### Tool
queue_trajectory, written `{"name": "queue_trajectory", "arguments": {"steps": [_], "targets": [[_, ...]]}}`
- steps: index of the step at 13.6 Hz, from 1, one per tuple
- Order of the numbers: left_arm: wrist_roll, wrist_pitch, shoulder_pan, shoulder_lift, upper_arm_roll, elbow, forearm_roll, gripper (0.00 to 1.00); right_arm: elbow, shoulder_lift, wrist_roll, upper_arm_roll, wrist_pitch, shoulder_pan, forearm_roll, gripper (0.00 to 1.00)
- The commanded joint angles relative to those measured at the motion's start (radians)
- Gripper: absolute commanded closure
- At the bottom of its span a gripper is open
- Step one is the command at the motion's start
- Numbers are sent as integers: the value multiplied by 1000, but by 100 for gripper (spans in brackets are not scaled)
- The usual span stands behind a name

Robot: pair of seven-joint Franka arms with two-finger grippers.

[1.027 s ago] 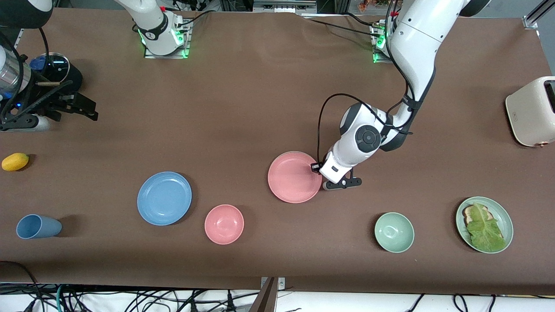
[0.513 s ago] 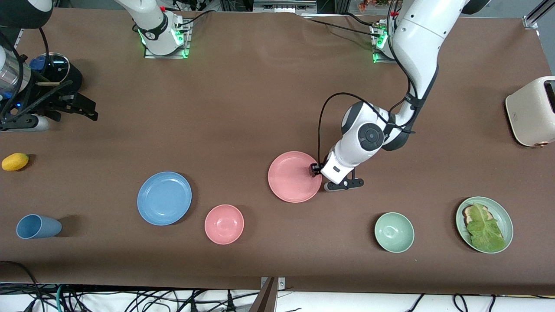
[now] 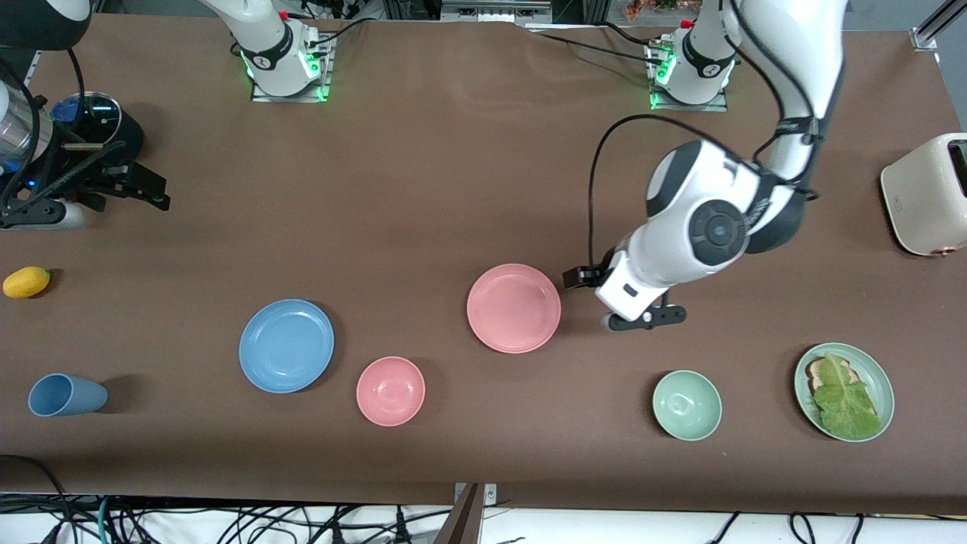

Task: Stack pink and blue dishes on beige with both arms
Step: 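Raise the left gripper back to rest while the right gripper reaches out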

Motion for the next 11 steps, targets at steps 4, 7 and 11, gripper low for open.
{"name": "queue_trajectory", "arguments": {"steps": [4,7,11], "targets": [[74,-315,72,-18,-3,207,22,0,9,0,-9,0,-4,-7,16,0],[74,-398,80,-93,-6,212,119,0,11,15,-10,-6,2,-33,15,0],[69,-412,81,-233,-7,203,214,0,12,69,-12,-8,88,-62,7,0]]}}
